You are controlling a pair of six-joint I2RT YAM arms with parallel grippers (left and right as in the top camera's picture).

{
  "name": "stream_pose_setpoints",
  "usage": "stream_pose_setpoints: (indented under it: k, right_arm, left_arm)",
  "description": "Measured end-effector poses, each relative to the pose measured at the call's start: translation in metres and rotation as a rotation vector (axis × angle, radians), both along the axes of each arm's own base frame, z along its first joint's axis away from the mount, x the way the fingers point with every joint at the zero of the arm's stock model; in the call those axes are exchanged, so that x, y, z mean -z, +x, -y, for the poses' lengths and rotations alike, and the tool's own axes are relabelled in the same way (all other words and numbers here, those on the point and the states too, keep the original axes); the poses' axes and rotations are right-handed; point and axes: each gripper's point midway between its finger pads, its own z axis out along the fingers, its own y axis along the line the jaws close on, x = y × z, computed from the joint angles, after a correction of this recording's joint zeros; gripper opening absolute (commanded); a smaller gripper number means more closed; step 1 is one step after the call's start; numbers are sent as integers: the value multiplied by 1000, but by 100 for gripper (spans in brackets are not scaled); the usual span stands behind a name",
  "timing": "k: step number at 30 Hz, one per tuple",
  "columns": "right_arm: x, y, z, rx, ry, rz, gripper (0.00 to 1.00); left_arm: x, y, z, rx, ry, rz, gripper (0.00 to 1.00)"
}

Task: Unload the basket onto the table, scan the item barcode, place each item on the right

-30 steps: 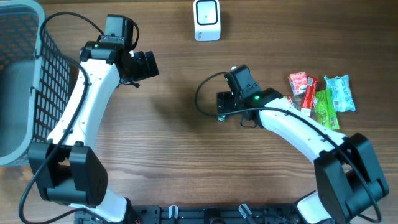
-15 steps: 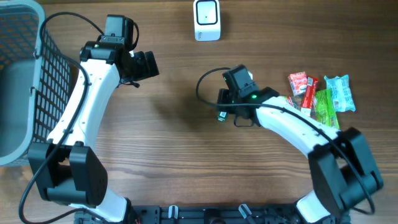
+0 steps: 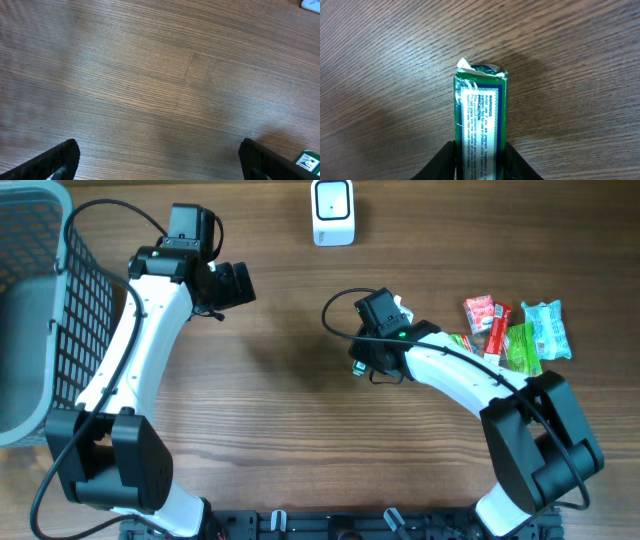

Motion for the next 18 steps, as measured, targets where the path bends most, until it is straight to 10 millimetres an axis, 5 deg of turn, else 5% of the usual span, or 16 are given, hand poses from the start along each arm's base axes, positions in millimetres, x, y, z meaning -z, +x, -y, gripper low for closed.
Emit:
stream_pose_setpoints:
  k: [3,5,10,12,15,18]
  right_arm:
    - [0,0,0,4,0,-2,68]
    - [0,-1,0,-3,-1,-2,84]
    - [-6,-14,-3,-189,-13,-21,84]
    - [-36,-11,-4,-249,0,56,58]
    - [-81,-10,-1,-285,-2,160,4]
    - [-83,-15,12,-222,-40,132,4]
  left_arm:
    - [0,0,0,0,0,0,100]
    - [0,0,0,0,0,0,100]
    - [0,0,0,0,0,0,100]
    - [0,0,0,0,0,0,100]
    - [0,0,0,0,0,0,100]
    - [0,0,0,0,0,0,100]
